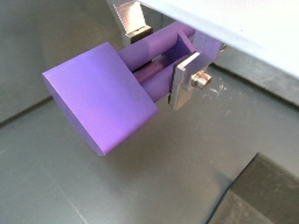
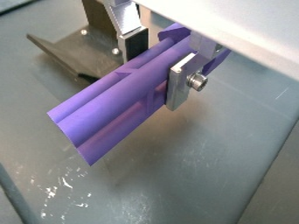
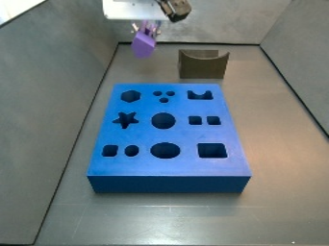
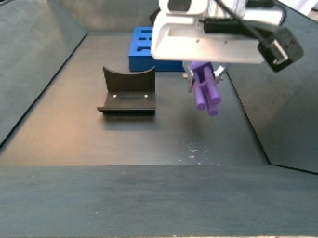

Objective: Pick up the 3 prong object. Move up. Rotate the 3 prong object. Place the 3 prong object on the fixture. Regrasp the 3 prong object. Move to above the board. Insert the 3 prong object.
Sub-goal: Place the 3 prong object on the fixture.

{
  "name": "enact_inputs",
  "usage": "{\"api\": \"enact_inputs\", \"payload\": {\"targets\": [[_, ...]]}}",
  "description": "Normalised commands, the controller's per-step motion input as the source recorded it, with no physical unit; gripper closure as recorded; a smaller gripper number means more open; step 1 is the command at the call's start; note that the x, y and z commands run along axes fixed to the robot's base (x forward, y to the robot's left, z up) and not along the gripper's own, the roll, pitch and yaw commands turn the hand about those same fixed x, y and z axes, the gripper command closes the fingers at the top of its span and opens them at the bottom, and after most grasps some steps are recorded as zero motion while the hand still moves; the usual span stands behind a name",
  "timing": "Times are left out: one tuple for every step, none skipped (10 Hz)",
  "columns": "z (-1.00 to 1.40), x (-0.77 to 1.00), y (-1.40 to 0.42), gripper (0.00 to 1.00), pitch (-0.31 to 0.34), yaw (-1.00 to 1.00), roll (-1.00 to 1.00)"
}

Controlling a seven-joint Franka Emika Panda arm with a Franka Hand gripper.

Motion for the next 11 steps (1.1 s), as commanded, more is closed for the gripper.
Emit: {"api": "enact_inputs", "payload": {"targets": [[1.0,-0.01,0.0,1.0,0.025,-0.01,0.04],[1.0,-0.02,0.01,1.0,0.032,-0.02,0.06],[1.0,-0.02,0.01,1.0,0.039,-0.02,0.07],[1.0,-0.03,0.01,1.0,0.042,-0.02,0.08],[1.0,-0.03,0.01,1.0,0.044,-0.01,0.09],[1.0,-0.03,0.01,1.0,0.047,-0.01,0.1],[0.95,-0.03,0.01,1.0,0.051,0.0,0.11],[0.77,-0.03,0.0,1.0,0.058,0.01,0.11],[0.63,-0.02,0.0,1.0,0.063,0.01,0.11],[0.49,-0.01,0.01,1.0,0.071,0.02,0.11],[0.3,-0.01,0.0,1.0,0.079,0.03,0.12]]}}
